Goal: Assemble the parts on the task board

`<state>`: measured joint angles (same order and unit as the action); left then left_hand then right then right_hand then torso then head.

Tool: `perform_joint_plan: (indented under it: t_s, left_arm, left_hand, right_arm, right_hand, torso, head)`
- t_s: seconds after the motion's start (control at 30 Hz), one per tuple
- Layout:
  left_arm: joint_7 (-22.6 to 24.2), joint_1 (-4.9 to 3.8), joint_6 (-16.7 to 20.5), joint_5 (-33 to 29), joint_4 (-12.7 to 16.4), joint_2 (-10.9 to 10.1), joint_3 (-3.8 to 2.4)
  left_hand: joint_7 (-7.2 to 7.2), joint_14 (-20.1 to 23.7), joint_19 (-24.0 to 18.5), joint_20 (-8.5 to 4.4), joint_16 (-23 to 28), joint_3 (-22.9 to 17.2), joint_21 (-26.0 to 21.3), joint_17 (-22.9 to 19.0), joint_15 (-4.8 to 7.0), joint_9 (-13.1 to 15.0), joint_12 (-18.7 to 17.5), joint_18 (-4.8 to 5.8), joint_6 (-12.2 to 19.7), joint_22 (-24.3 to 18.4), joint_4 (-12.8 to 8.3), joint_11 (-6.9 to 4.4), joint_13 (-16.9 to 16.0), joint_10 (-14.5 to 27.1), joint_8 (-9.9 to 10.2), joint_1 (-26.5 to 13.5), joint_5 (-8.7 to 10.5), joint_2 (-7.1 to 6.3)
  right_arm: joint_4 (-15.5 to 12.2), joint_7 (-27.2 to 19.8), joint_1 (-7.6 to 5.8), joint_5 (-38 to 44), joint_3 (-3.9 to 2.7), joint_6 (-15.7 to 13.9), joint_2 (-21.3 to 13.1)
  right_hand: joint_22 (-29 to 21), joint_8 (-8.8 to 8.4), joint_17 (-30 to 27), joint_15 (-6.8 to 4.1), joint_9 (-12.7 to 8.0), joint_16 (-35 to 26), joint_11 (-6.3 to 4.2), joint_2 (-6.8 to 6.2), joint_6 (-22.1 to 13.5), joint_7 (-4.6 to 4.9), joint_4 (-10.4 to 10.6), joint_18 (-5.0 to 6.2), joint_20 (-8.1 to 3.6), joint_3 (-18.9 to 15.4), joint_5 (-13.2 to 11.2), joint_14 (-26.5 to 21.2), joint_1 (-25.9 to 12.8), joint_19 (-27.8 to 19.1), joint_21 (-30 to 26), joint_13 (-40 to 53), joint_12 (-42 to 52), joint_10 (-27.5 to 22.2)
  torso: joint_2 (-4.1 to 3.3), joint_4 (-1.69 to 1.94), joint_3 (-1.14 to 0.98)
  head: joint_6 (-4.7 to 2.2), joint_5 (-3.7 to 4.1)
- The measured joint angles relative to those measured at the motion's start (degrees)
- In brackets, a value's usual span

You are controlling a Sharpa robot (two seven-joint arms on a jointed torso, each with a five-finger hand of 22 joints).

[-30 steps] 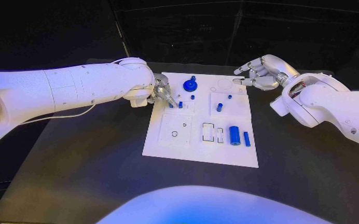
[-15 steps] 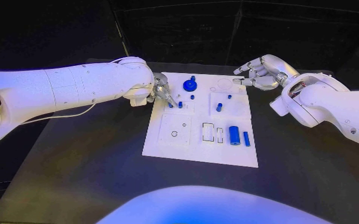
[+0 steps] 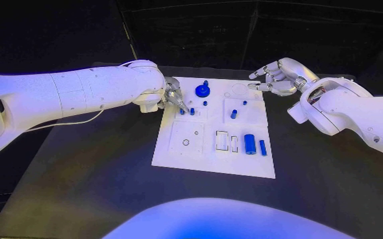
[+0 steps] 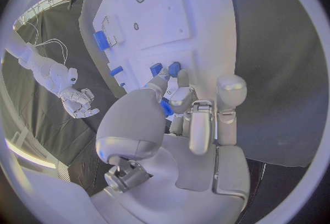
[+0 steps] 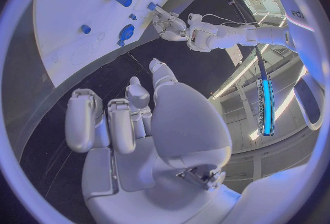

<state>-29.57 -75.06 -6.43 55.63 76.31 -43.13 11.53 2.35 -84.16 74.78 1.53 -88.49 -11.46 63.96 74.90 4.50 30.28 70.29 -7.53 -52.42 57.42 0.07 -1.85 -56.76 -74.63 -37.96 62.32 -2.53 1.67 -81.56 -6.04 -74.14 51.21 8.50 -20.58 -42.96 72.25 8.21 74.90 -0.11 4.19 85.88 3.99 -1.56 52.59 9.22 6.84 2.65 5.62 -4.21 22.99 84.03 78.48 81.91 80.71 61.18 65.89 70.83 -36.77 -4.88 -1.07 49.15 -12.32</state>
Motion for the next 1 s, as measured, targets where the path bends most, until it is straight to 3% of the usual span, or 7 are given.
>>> perform_joint_plan:
  t_s: [0.1,0.4,0.57,0.9,1.0]
  left_arm:
    - [0.0,0.00,0.0,0.0,-0.1,0.1,0.00]
    - [0.0,0.00,-0.2,-0.2,-0.1,0.2,0.00]
    - [0.0,-0.04,-0.3,-0.6,-0.1,0.2,-0.02]
    - [0.0,-0.05,-0.4,-1.1,-0.3,0.2,-0.02]
    - [0.0,-0.04,-0.4,-1.2,-0.3,0.1,-0.01]
  left_hand:
    - [0.00,0.2,0.0,0.00,0.0,0.0,0.0,0.0,0.20,0.1,0.0,0.00,0.0,0.0,0.0,0.00,0.0,0.0,0.0,0.0,0.00,0.05]
    - [-0.32,0.2,0.0,0.00,0.0,-1.2,0.0,0.0,0.21,0.1,0.0,0.00,-0.1,0.0,-1.2,0.00,0.0,0.0,0.0,3.1,0.06,3.12]
    - [-0.48,0.2,0.0,0.00,0.0,-1.8,0.0,0.0,0.21,0.2,0.0,0.00,0.1,0.0,-2.1,0.01,0.0,0.0,0.0,4.1,0.27,4.06]
    - [-0.40,0.2,0.0,0.00,0.0,-0.8,0.0,0.0,0.21,0.2,0.0,0.00,0.2,0.0,-1.8,0.02,-0.1,0.0,0.0,4.3,0.05,4.32]
    - [-0.41,0.2,0.0,0.00,0.0,1.3,0.0,0.0,0.20,0.4,0.0,0.00,0.2,0.2,-0.7,0.00,-0.1,0.0,0.0,2.6,-0.18,2.60]
  right_arm:
    - [0.0,0.0,0.00,0.0,0.00,0.0,0.0]
    - [0.0,0.0,0.00,0.0,0.00,0.0,0.0]
    - [0.0,0.0,0.00,0.0,0.00,0.0,0.0]
    - [0.0,0.0,0.00,0.0,0.00,0.0,0.0]
    - [0.0,0.0,0.00,0.0,0.00,0.0,0.0]
  right_hand:
    - [0.0,0.00,0.0,0.00,0.0,0.0,0.00,0.00,0.0,0.00,0.0,0.00,0.00,0.0,0.0,0.0,0.0,0.0,0.0,0.0,0.0,0.0]
    - [0.0,0.00,0.0,0.00,0.0,0.0,0.00,0.00,0.0,0.00,0.0,0.00,0.00,0.0,0.0,0.0,0.0,0.0,0.0,0.0,0.0,0.0]
    - [0.0,0.00,0.0,0.00,0.0,0.0,0.00,0.00,0.0,0.00,0.2,0.00,0.00,-0.2,0.0,0.0,0.0,0.0,0.0,0.0,0.0,0.0]
    - [0.0,0.00,0.0,0.00,0.0,0.0,0.00,0.00,0.0,0.00,0.2,0.00,0.00,-0.2,0.0,0.0,0.0,0.0,0.0,0.0,0.0,0.0]
    - [0.0,0.00,0.0,0.00,0.0,0.0,0.00,0.00,0.0,0.00,0.2,0.00,0.00,-0.2,0.0,0.0,0.0,0.0,0.0,0.0,0.0,0.0]
  torso:
    - [0.01,0.00,-0.01]
    - [0.03,0.00,-0.01]
    - [0.03,0.00,-0.01]
    - [0.03,0.03,-0.01]
    - [0.03,0.03,-0.01]
  head:
    - [0.01,0.03]
    - [0.00,0.10]
    - [-0.02,0.10]
    - [-0.02,0.10]
    - [-0.02,0.10]
